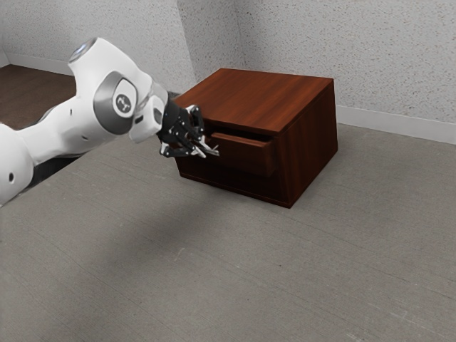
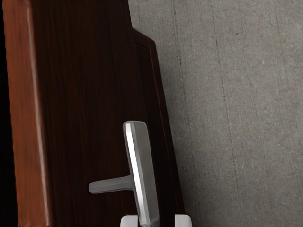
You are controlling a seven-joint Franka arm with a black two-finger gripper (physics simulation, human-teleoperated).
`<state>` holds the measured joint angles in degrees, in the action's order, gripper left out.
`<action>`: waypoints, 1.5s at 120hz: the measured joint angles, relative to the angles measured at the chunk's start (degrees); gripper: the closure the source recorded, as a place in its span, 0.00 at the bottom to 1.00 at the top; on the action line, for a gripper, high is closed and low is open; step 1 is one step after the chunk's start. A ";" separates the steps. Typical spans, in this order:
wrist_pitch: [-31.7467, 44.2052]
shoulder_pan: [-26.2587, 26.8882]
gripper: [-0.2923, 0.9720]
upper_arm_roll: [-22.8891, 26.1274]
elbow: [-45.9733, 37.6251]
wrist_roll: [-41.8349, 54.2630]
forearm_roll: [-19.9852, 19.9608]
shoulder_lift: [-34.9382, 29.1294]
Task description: Pull the drawer handle with one arm to open the drawer
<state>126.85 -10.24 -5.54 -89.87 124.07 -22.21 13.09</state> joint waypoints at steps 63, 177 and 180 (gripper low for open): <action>2.93 0.11 0.80 -0.72 -18.70 1.33 1.97 -14.40; 2.65 6.50 0.68 -6.96 -30.82 0.92 5.39 -26.79; 2.63 6.41 0.67 -6.94 -30.82 0.91 5.41 -26.81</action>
<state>129.48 -3.83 -12.49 -120.69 124.98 -16.80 -13.72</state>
